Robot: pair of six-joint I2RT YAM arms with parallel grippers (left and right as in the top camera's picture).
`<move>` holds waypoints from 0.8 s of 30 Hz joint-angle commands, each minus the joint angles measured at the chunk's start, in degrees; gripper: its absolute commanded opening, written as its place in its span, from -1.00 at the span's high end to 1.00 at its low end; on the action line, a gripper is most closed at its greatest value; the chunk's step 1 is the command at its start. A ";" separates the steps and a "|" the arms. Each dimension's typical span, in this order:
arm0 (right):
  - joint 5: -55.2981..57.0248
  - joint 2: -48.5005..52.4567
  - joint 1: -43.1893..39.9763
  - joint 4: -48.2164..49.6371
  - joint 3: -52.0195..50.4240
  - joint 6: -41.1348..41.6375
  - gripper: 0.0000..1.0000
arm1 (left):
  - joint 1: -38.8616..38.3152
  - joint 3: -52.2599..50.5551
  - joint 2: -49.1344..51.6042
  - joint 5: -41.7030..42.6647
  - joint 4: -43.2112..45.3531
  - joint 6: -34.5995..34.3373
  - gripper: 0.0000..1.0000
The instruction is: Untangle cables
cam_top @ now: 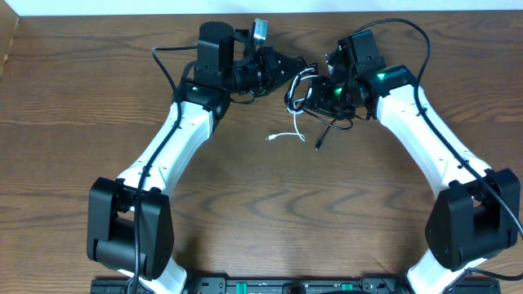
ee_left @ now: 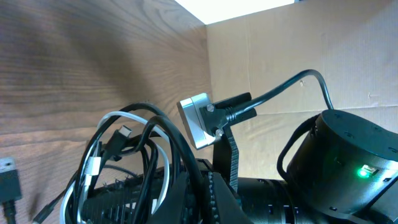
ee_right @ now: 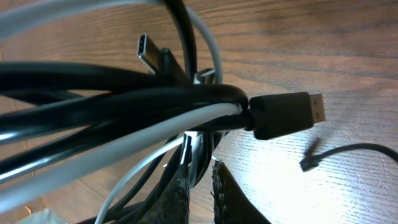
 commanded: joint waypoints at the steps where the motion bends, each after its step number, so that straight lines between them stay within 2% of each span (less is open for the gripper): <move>1: 1.03 0.50 0.20 0.13 -0.37 0.13 0.77 | -0.04 0.52 0.09 -0.15 0.42 -0.28 0.85; 24: 1.25 0.50 1.33 3.15 -2.80 1.49 0.77 | -1.81 0.52 0.09 -0.48 0.48 -1.20 0.85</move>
